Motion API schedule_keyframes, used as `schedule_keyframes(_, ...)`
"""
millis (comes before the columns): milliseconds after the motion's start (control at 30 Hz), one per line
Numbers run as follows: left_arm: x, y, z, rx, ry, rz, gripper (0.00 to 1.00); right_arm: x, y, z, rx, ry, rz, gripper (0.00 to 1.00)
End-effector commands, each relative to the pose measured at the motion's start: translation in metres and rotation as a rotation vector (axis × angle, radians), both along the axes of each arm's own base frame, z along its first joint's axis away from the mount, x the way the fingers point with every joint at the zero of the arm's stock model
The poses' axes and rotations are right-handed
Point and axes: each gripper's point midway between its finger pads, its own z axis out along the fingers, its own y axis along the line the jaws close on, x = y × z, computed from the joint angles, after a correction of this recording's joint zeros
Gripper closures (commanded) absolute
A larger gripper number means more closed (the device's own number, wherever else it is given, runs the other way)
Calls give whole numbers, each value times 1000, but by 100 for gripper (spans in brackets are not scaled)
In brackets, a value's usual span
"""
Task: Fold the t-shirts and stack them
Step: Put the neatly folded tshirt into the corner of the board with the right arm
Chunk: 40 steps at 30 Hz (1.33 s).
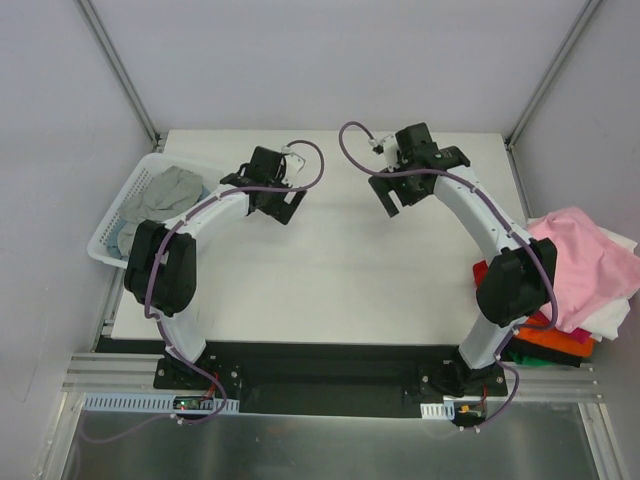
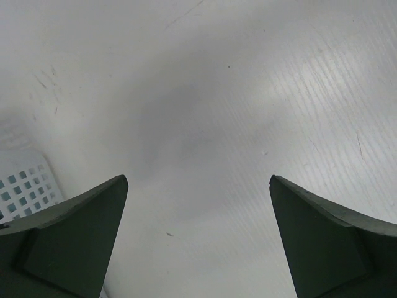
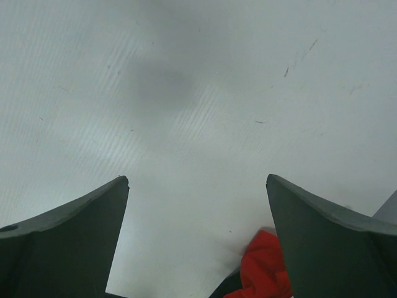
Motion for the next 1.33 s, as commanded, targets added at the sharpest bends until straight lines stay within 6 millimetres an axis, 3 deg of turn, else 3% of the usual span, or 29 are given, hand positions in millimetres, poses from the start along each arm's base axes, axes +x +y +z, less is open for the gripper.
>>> schedule_keyframes(0,10,7,37,-58,-97,89,1,17,20,31,10,-110,-9,4)
schedule_keyframes(133,21,21,63,-90,-157,155,1,22,36,49,46,-183,18,3)
schedule_keyframes(233,33,24,93,-127,-222,175,1,25,41,58,73,-214,19,4)
schedule_keyframes(333,42,35,116,-130,-283,206,1,25,44,59,73,-225,29,3)
schedule_keyframes(500,48,42,134,-135,-339,228,1,22,47,59,62,-228,42,3)
schedule_keyframes(800,46,39,116,-144,-311,216,1,20,50,60,38,-244,51,3)
schedule_keyframes(1300,42,38,115,-153,-309,212,1,18,48,59,13,-256,54,3)
